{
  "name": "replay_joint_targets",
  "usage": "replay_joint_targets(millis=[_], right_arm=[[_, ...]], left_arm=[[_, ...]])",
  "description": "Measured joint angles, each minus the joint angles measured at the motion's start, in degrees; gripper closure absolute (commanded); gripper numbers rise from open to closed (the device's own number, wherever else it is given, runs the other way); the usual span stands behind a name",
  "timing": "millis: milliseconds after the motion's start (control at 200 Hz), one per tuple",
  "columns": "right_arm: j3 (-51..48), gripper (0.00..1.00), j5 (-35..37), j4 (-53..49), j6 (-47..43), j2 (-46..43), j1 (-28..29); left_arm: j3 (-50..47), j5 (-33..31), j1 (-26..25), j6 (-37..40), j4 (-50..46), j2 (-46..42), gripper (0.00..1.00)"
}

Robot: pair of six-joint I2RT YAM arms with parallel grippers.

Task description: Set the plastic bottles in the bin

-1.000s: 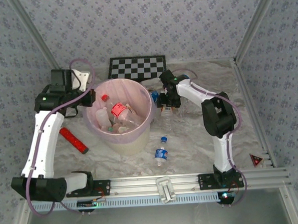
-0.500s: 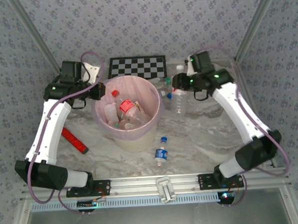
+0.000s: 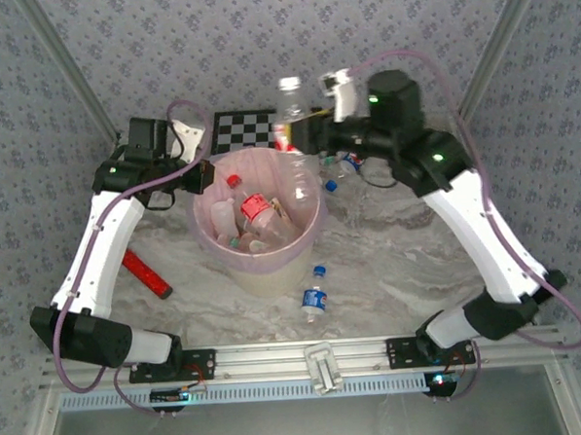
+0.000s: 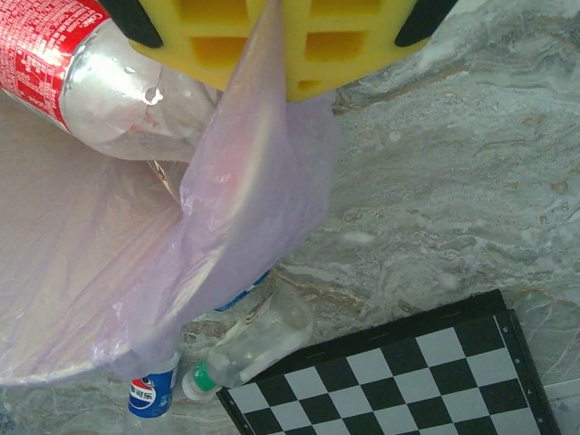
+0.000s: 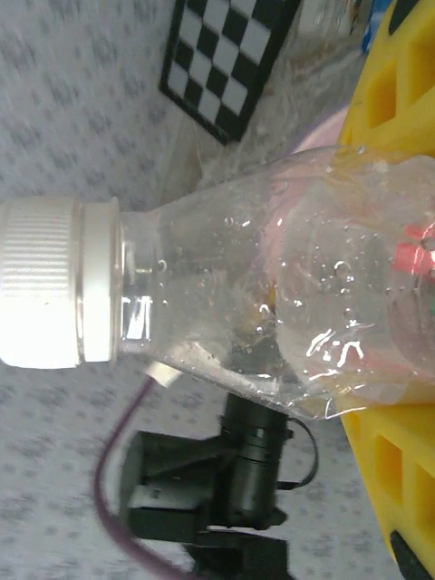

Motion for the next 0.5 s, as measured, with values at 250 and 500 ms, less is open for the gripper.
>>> replay_joint_targets(millis=[250, 500], right_arm=[[2.8, 0.48, 6.6, -7.2, -9.4, 12.8, 6.9], [0.7, 0.48, 14.7, -14.3, -15.8, 13.7, 8.4]], left_arm=[[0.0, 0.0, -1.1, 0.0, -0.1, 0.0, 1.0], [0.0, -0.4, -1.3, -0.4, 0.0, 0.0, 1.0]])
